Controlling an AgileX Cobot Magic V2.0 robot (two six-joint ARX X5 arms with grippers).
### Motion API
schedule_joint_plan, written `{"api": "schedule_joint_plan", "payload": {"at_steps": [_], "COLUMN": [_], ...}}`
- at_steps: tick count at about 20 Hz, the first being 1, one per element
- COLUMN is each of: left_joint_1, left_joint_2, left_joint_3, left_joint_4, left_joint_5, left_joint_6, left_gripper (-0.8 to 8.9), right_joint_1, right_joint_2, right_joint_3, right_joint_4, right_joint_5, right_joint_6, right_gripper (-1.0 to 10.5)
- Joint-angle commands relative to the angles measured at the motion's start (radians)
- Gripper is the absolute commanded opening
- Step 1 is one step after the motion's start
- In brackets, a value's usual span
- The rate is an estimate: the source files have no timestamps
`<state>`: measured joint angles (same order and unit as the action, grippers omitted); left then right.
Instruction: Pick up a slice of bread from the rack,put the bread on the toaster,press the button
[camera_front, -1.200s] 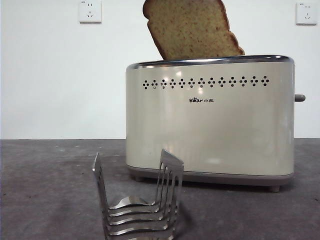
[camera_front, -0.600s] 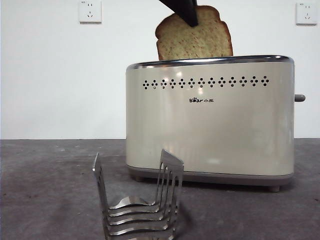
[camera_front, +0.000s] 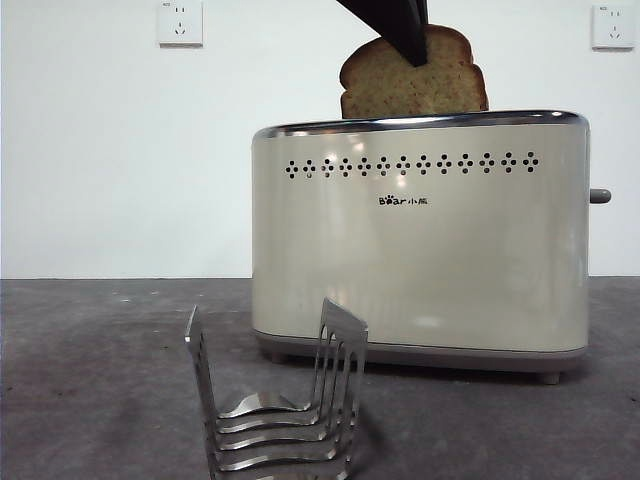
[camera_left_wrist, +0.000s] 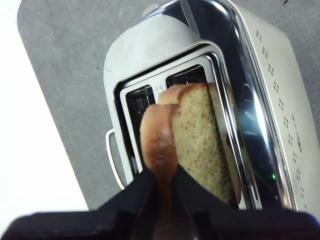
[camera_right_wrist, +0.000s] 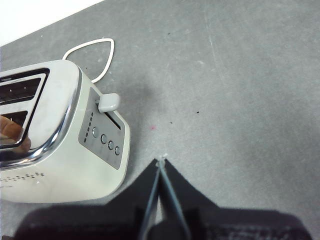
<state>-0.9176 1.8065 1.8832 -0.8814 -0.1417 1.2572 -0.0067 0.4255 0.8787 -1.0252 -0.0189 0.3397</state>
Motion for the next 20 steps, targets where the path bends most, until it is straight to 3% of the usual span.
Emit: {"api": "schedule_joint_plan", "payload": {"at_steps": [1, 4, 5, 7, 9, 17, 20], "left_joint_1": [-0.002, -0.002, -0.003, -0.005, -0.005, -0.006, -0.006], "left_joint_2": [0.013, 0.013, 0.013, 0.013, 0.013, -0.06, -0.119], "left_joint_3": [-0.008, -0.008, -0.008, -0.008, -0.008, -0.008, -0.008], "left_joint_4": [0.002, 0.006, 0.015, 0.014, 0.015, 0.037, 0.026], "left_joint_5": [0.011, 0.011, 0.011, 0.01, 0.009, 0.007, 0.006], "left_joint_6": [0.003, -0.006, -0.027, -0.031, -0.05, -0.089, -0.201], "left_gripper": [-0.09, 0.03, 0.55, 3.11, 4.46, 4.45, 4.44], "right_joint_1": [0.0, 0.0, 0.0, 0.0, 0.0, 0.0, 0.0], "right_joint_2": [-0.003, -0.003, -0.003, -0.003, -0.003, -0.003, -0.003], "right_joint_3": [0.003, 0.003, 0.003, 0.003, 0.003, 0.003, 0.003], "right_joint_4": [0.003, 0.002, -0.002, -0.005, -0.005, 0.003, 0.006], "right_joint_5": [0.0, 0.0, 0.0, 0.0, 0.0, 0.0, -0.003], "right_joint_6": [-0.007, -0.008, -0.008, -0.008, -0.008, -0.008, -0.008], "right_gripper": [0.0, 0.0, 0.0, 0.0, 0.0, 0.0, 0.0]}}
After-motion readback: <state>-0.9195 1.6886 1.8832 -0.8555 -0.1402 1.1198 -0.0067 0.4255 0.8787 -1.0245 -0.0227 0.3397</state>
